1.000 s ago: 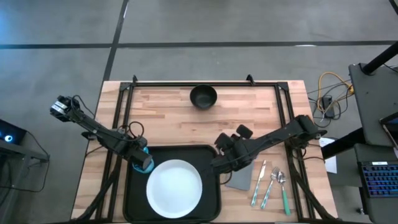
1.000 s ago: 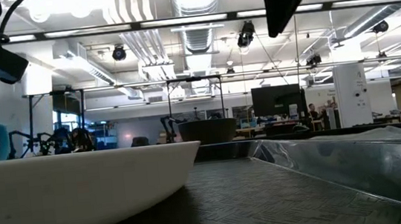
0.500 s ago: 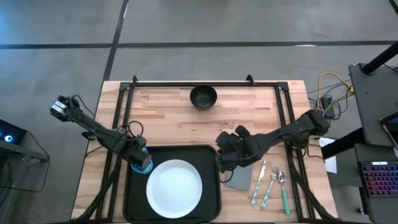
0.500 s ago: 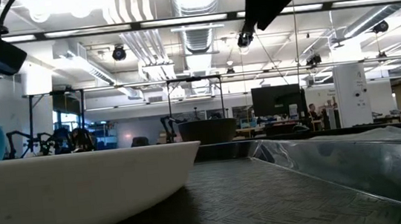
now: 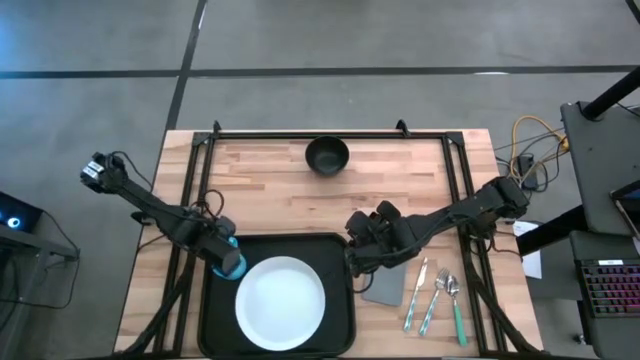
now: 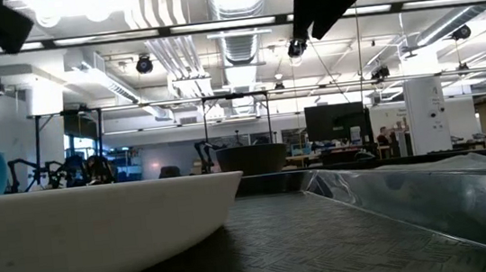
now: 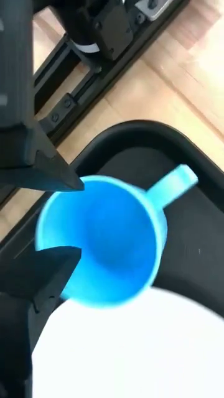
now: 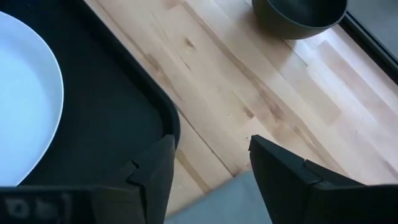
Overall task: Set up tray
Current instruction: Put the blue mug on the black serving tray to the top left of the white plate, then put the black bowl on top of the white plate on the black serving tray
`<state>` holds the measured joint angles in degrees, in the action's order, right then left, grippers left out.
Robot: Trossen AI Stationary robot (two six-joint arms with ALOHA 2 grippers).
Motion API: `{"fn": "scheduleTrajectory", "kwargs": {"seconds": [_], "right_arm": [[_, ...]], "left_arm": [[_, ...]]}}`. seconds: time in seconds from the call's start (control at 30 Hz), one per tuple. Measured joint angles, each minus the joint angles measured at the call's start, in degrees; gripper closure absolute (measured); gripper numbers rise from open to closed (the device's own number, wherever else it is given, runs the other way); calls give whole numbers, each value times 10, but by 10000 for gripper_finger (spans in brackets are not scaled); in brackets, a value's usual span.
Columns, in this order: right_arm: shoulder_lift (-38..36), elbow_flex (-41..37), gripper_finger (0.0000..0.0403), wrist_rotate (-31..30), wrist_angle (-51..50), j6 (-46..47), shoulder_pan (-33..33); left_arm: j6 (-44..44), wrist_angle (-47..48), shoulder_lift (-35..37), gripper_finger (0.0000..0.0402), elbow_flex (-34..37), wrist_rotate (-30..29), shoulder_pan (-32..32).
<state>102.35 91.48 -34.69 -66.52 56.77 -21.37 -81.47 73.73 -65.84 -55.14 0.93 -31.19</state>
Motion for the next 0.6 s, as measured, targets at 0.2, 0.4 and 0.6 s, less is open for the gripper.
{"fn": "scheduleTrajectory", "kwargs": {"seconds": [0.2, 0.4, 0.6], "right_arm": [[0, 0, 208, 2, 37, -53, 13], [0, 1, 209, -6, 113, -245, 17], [0, 11, 209, -33, 113, -284, 18]], "left_arm": [[50, 37, 0, 265, -88, -31, 0], [109, 41, 0, 265, -162, -60, 0], [94, 36, -2, 265, -202, -82, 0]]}}
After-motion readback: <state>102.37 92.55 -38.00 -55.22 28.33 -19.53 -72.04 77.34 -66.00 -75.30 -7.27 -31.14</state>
